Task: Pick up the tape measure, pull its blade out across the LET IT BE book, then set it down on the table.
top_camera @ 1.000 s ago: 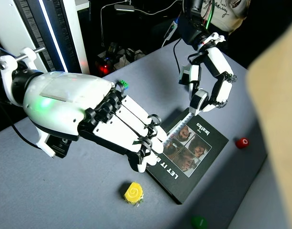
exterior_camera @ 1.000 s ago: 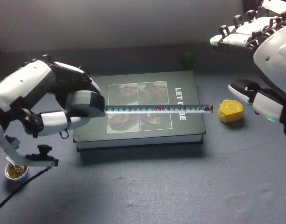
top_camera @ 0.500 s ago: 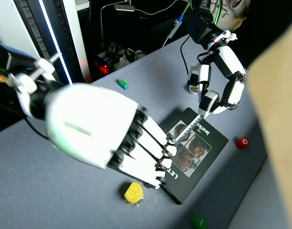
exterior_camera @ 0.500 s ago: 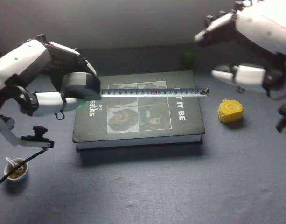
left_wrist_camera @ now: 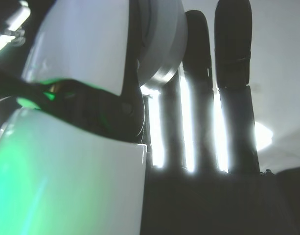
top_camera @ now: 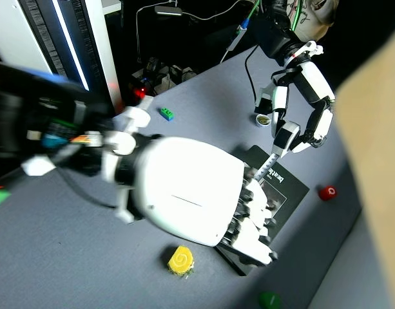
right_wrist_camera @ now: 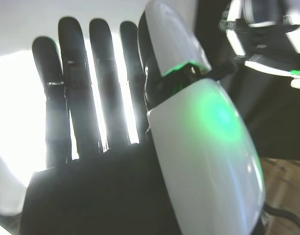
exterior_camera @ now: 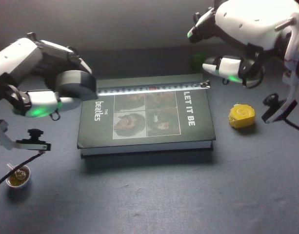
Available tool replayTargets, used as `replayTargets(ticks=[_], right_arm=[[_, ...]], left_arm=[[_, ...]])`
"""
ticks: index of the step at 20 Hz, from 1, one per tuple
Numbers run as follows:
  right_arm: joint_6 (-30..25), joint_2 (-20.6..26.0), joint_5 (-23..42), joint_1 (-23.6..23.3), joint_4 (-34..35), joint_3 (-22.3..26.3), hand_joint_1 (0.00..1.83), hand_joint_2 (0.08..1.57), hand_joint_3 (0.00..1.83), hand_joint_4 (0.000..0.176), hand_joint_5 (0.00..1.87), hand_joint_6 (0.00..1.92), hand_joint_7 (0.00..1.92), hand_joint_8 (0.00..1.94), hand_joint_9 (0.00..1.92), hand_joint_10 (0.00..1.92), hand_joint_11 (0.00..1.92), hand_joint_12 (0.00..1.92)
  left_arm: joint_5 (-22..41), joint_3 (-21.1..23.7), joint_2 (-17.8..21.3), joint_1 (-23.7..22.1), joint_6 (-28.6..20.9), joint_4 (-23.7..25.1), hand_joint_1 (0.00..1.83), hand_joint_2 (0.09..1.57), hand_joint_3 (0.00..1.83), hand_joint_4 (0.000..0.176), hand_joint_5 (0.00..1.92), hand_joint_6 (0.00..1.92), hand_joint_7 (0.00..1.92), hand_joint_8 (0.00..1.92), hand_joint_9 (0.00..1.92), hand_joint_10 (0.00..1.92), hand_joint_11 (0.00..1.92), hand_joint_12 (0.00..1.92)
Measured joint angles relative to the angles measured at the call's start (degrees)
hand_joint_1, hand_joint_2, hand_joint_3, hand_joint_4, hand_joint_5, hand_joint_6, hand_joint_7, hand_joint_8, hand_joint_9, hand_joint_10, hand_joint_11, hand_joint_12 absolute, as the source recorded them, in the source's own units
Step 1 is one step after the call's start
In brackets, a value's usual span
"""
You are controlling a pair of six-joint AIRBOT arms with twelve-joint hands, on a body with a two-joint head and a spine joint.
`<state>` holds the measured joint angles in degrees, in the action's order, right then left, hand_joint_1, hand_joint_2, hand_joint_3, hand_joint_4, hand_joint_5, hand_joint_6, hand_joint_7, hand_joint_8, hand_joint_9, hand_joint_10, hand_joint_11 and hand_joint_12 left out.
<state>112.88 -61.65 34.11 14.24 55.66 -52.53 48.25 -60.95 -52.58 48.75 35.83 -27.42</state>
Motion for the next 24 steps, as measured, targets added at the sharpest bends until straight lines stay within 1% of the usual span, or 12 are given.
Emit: replayTargets(ticks=[1,4,6,7,8,14,17,24], right_arm=[[2.1,-0.3,1.1,0.0,4.1,0.8,1.0,1.18,0.0,0.0,0.77,0.03,0.81,0.02,0.83,0.06,0.41,1.17],[3.5,-1.2,1.5,0.0,6.0,0.8,1.0,1.18,0.0,0.0,0.77,0.02,0.81,0.01,0.83,0.05,0.4,1.16],[4.2,-1.7,2.1,-0.1,6.8,0.8,1.0,1.18,0.0,0.0,0.77,0.03,0.81,0.01,0.83,0.05,0.4,1.16],[4.3,-2.9,2.7,-0.1,8.7,-0.1,1.0,1.18,0.0,0.0,0.77,0.03,0.81,0.01,0.83,0.05,0.4,1.16],[4.4,-3.7,2.7,-0.1,9.0,-1.0,1.0,1.18,0.0,0.0,0.77,0.02,0.81,0.01,0.82,0.05,0.4,1.16],[5.5,-5.2,4.4,1.0,9.5,-3.0,1.0,1.18,0.0,0.0,0.78,0.02,0.81,0.01,0.81,0.04,0.39,1.16],[5.6,-6.6,5.1,1.0,9.2,-4.6,1.0,1.18,0.0,0.0,0.8,0.02,0.84,0.02,0.84,0.05,0.39,1.17],[6.0,-7.2,5.5,1.8,8.9,-4.6,1.01,1.18,0.0,0.0,0.8,0.02,0.84,0.01,0.84,0.04,0.39,1.16]], left_arm=[[0.0,-0.5,0.1,0.0,-0.4,-0.7,1.38,1.09,0.0,0.0,1.08,0.62,1.02,0.92,0.93,1.24,0.91,0.96],[0.1,-0.5,0.2,0.0,-1.2,-0.4,1.38,1.09,0.0,0.0,1.09,0.61,0.99,0.96,0.93,1.24,0.91,0.96],[0.0,-0.5,0.2,0.0,-1.2,-1.3,1.38,1.09,0.0,0.0,1.1,0.6,0.97,0.98,0.94,1.24,0.91,0.95],[0.0,-0.5,0.2,0.0,-1.3,-2.8,1.38,1.09,0.0,0.0,1.1,0.6,0.97,0.98,0.94,1.24,0.91,0.95],[-0.1,-0.5,0.2,-0.2,-1.4,-2.9,1.38,1.09,0.0,0.0,1.1,0.6,0.97,0.98,0.94,1.24,0.91,0.95],[-0.7,-0.4,0.2,-0.7,-2.3,-2.6,1.38,1.1,0.0,0.0,1.08,0.63,0.97,0.98,0.93,1.24,0.91,0.94],[-1.1,-0.4,0.2,-1.1,-2.3,-2.6,1.38,1.09,0.0,0.0,1.08,0.63,0.97,0.98,0.93,1.24,0.92,0.94],[-1.4,-0.3,0.2,-1.2,-3.0,-1.4,1.38,1.09,0.0,0.0,1.07,0.64,0.98,0.96,0.94,1.24,0.92,0.94]])
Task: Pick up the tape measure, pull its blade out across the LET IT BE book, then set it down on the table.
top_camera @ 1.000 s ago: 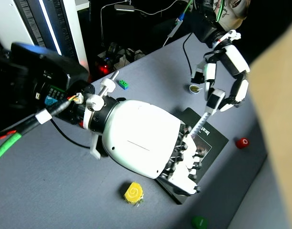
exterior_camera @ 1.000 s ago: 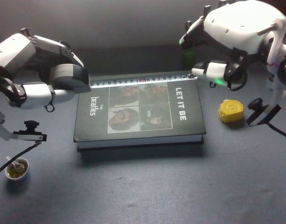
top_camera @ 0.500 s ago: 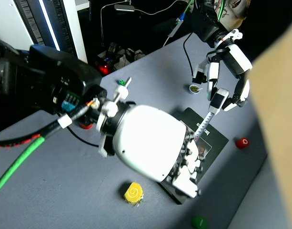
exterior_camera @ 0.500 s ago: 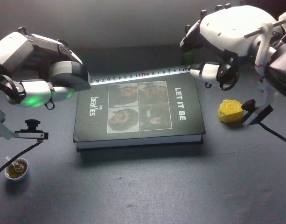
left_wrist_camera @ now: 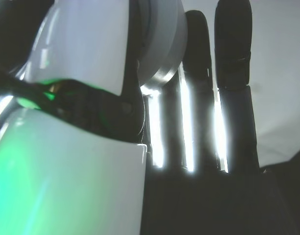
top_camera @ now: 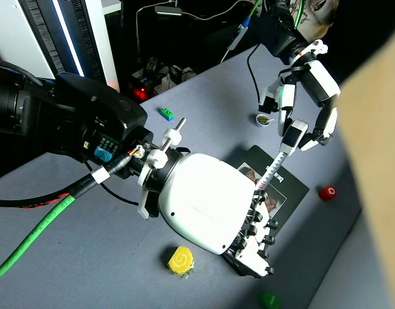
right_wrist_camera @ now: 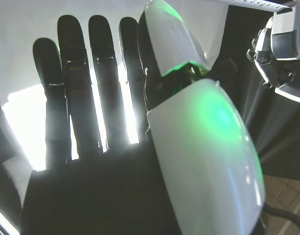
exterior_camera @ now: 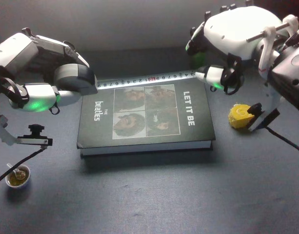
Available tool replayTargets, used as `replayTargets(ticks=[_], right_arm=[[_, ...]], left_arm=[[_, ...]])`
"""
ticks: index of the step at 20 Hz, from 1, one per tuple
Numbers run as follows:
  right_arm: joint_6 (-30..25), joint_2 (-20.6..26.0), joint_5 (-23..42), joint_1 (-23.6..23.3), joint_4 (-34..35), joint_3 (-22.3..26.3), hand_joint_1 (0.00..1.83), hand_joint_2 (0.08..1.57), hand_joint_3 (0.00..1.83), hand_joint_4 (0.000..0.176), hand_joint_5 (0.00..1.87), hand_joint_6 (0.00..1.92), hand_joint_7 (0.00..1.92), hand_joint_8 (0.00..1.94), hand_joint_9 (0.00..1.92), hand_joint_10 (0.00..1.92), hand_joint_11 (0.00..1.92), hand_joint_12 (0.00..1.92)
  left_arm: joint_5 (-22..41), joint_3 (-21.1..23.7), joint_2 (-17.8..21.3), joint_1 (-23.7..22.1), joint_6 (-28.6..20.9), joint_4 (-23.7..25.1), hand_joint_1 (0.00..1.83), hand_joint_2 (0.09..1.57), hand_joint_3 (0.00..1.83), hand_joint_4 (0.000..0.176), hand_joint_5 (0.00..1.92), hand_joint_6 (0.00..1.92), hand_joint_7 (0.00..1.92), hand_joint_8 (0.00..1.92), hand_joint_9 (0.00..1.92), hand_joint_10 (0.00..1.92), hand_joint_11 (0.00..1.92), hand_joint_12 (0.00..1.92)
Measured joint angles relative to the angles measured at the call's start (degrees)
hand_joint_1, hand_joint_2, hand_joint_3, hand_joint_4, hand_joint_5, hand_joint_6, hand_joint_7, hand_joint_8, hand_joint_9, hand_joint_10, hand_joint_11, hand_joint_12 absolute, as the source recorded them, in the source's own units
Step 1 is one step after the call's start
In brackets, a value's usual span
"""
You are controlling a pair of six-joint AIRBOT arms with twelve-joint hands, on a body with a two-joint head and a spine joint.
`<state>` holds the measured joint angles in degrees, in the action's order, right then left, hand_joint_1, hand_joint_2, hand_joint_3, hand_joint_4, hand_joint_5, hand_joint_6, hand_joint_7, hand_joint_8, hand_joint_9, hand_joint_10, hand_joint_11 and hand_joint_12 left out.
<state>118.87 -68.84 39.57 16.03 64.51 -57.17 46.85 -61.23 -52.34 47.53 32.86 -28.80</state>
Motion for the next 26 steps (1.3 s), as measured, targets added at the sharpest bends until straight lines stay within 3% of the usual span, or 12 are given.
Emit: replayTargets(ticks=[8,16,26], right_arm=[[-1.0,-1.5,1.9,0.7,-3.8,-0.6,1.01,1.18,0.0,0.0,0.8,0.02,0.84,0.01,0.84,0.04,0.39,1.17],[0.7,1.1,2.3,2.0,-3.2,4.9,1.02,1.19,0.0,0.0,0.79,0.01,0.84,0.01,0.85,0.04,0.4,1.17],[-0.1,-1.4,2.2,2.9,-1.5,2.0,1.02,1.18,0.0,0.0,0.81,0.01,0.85,0.01,0.85,0.03,0.41,1.18]], left_arm=[[-1.2,0.0,0.3,0.0,-1.0,2.5,1.38,1.1,0.0,0.0,1.07,0.62,0.97,1.0,0.93,1.24,0.91,0.94],[-1.6,0.0,0.3,0.0,-1.1,3.0,1.38,1.09,0.0,0.0,1.09,0.61,0.99,0.97,0.94,1.22,0.92,0.93],[-2.0,-0.1,0.3,-0.2,-1.1,3.1,1.38,1.09,0.0,0.0,1.08,0.62,1.01,0.94,0.94,1.23,0.92,0.93]])
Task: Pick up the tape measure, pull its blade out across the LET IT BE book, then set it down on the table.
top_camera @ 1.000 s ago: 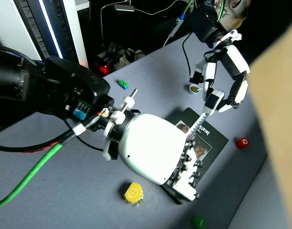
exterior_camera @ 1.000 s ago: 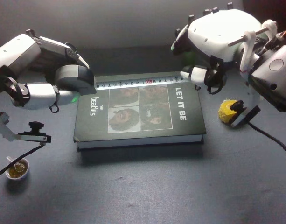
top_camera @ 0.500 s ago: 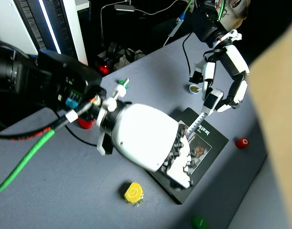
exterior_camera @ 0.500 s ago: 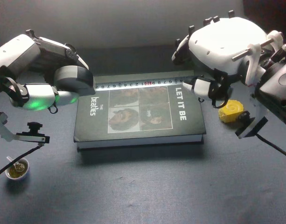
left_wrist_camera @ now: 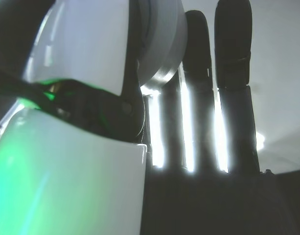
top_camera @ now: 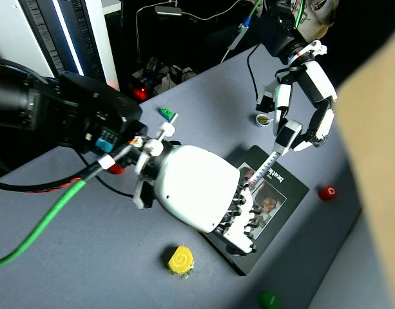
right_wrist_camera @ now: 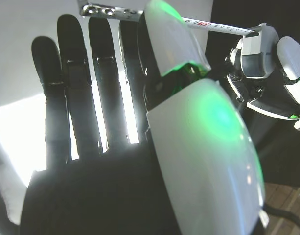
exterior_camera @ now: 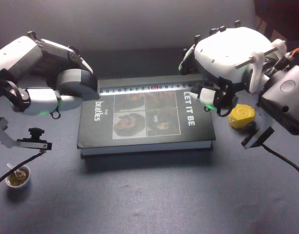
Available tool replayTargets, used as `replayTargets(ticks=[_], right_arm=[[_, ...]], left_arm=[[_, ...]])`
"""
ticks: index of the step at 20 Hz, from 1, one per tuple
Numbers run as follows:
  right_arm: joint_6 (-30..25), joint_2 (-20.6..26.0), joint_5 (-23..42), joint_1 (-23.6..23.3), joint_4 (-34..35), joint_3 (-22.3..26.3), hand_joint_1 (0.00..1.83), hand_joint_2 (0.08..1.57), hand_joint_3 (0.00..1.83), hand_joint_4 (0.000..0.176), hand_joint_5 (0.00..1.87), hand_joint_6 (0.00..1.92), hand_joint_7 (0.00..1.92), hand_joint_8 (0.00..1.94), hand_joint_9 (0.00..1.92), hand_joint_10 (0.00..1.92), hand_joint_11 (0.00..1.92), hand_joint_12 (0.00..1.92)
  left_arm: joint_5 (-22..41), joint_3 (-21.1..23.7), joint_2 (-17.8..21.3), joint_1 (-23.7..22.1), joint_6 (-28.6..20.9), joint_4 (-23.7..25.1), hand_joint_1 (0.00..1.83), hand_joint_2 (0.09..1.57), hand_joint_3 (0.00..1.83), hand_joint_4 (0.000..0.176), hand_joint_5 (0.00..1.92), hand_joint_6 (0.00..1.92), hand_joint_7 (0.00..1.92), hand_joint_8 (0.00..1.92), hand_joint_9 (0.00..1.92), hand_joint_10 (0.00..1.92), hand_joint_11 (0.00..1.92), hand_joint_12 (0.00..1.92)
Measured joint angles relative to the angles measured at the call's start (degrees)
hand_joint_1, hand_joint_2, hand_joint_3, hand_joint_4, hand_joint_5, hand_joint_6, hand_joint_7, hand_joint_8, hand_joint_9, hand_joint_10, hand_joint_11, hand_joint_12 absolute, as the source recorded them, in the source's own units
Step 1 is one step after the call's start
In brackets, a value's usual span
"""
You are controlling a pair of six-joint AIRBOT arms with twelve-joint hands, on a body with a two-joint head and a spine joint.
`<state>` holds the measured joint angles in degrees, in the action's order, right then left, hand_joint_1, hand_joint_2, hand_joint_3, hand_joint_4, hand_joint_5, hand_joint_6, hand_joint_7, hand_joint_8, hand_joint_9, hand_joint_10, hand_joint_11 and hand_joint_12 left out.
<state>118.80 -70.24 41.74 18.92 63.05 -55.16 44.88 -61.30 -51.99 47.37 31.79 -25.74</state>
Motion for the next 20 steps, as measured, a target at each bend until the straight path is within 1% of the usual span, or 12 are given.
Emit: replayTargets(ticks=[4,11,13,17,20], right_arm=[[0.0,0.0,0.1,-0.1,0.0,0.0,1.0,1.17,0.0,0.0,0.81,0.01,0.85,0.01,0.85,0.03,0.42,1.17],[0.0,-0.2,0.3,-0.1,-0.4,0.0,1.0,1.17,0.0,0.0,0.83,0.02,0.87,0.01,0.85,0.03,0.43,1.18],[-0.3,-0.2,0.7,0.0,-2.3,0.0,1.0,1.16,0.0,0.0,0.82,0.01,0.87,0.01,0.85,0.03,0.43,1.17],[-0.9,-0.2,2.3,1.4,-6.5,0.0,1.0,1.17,0.0,0.0,0.83,0.01,0.87,0.01,0.85,0.03,0.42,1.17],[-1.0,-0.2,2.3,2.1,-6.6,0.0,1.0,1.17,0.0,0.0,0.84,0.02,0.87,0.01,0.86,0.03,0.42,1.17]], left_arm=[[0.0,0.0,0.0,-0.1,0.0,0.3,1.38,1.09,0.0,0.0,1.09,0.62,0.96,0.97,0.96,1.22,0.92,0.93],[0.0,0.0,0.0,-0.1,0.0,0.3,1.38,1.09,0.0,0.0,1.09,0.6,0.97,0.99,0.94,1.23,0.92,0.93],[0.0,0.0,0.0,-0.1,0.0,0.3,1.38,1.09,0.0,0.0,1.06,0.65,0.99,0.96,0.94,1.23,0.91,0.93],[0.0,0.0,0.0,-0.1,0.0,0.2,1.38,1.1,0.0,0.0,1.06,0.63,0.99,0.98,0.93,1.25,0.91,0.93],[0.0,0.0,0.0,-0.1,0.0,0.3,1.38,1.09,0.0,0.0,1.07,0.62,1.0,0.97,0.93,1.24,0.92,0.93]])
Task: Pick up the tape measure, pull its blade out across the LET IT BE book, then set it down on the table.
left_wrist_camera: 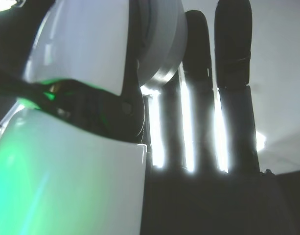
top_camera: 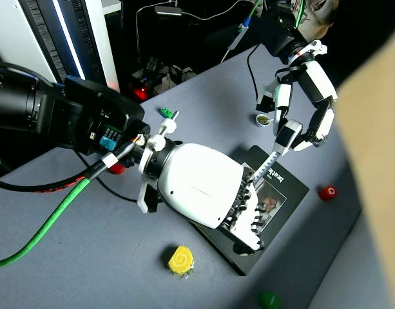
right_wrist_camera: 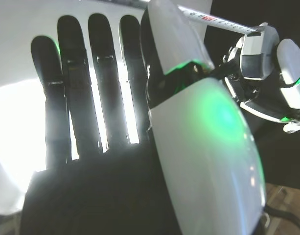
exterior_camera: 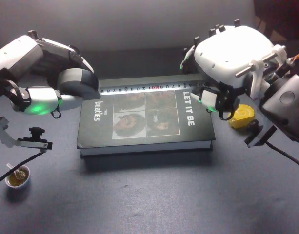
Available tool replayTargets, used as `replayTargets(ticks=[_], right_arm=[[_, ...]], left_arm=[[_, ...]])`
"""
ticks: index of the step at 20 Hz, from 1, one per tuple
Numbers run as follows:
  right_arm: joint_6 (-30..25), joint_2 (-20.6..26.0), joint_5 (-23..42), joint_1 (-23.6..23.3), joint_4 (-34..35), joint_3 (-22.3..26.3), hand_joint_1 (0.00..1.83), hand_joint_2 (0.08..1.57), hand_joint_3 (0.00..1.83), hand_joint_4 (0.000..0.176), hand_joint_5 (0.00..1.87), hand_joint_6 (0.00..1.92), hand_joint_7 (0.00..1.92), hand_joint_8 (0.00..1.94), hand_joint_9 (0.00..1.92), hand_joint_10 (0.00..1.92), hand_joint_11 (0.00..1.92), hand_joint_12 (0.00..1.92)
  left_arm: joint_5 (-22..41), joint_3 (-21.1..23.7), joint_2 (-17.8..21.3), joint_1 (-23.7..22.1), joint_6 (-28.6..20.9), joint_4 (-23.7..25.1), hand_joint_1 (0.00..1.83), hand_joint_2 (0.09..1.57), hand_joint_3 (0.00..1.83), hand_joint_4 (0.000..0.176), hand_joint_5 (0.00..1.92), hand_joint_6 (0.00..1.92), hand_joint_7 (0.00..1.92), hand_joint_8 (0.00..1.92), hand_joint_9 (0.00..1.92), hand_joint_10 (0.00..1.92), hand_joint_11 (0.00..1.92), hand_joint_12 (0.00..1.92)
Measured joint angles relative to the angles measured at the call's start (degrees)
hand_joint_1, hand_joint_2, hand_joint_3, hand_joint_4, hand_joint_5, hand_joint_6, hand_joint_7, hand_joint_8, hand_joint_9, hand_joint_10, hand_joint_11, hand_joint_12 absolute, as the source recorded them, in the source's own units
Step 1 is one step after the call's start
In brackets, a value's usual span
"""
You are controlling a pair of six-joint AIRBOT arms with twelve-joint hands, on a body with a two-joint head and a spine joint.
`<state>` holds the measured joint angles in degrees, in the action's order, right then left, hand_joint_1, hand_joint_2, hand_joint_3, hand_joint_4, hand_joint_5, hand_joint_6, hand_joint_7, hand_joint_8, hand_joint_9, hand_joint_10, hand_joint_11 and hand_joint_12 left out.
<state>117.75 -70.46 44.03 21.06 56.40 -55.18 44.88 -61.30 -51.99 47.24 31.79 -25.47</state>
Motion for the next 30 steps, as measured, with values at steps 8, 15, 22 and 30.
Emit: replayTargets(ticks=[8,15,22,30], right_arm=[[-0.4,0.0,0.2,0.2,-1.0,-0.1,1.0,1.16,0.0,0.0,0.8,0.12,0.88,0.0,0.87,0.01,0.43,1.17],[-0.9,0.0,0.0,0.7,-0.9,-0.8,1.0,1.16,0.0,0.0,0.83,0.05,0.89,0.0,0.88,0.01,0.44,1.17],[-1.1,0.0,-0.2,0.6,-1.8,-0.9,1.0,1.16,0.0,0.0,0.82,0.04,0.89,0.0,0.88,0.01,0.44,1.17],[-1.2,0.4,-0.2,0.3,-2.4,-0.9,1.0,1.16,0.0,0.0,0.82,0.03,0.89,0.0,0.88,0.01,0.43,1.17]], left_arm=[[0.0,0.0,0.0,0.0,0.0,0.0,1.38,1.09,0.0,0.0,1.09,0.61,0.98,0.98,0.92,1.25,0.92,0.93],[-0.1,0.0,0.0,-0.7,0.0,-0.1,1.38,1.09,0.0,0.0,1.09,0.61,0.99,0.96,0.93,1.24,0.91,0.93],[-0.2,-0.1,0.0,-0.7,0.0,-0.2,1.38,1.09,0.0,0.0,1.08,0.61,0.99,0.97,0.93,1.24,0.91,0.93],[-0.2,-0.1,0.0,-0.7,0.0,-0.2,1.38,1.09,0.0,0.0,1.09,0.61,0.99,0.95,0.93,1.25,0.91,0.94]])
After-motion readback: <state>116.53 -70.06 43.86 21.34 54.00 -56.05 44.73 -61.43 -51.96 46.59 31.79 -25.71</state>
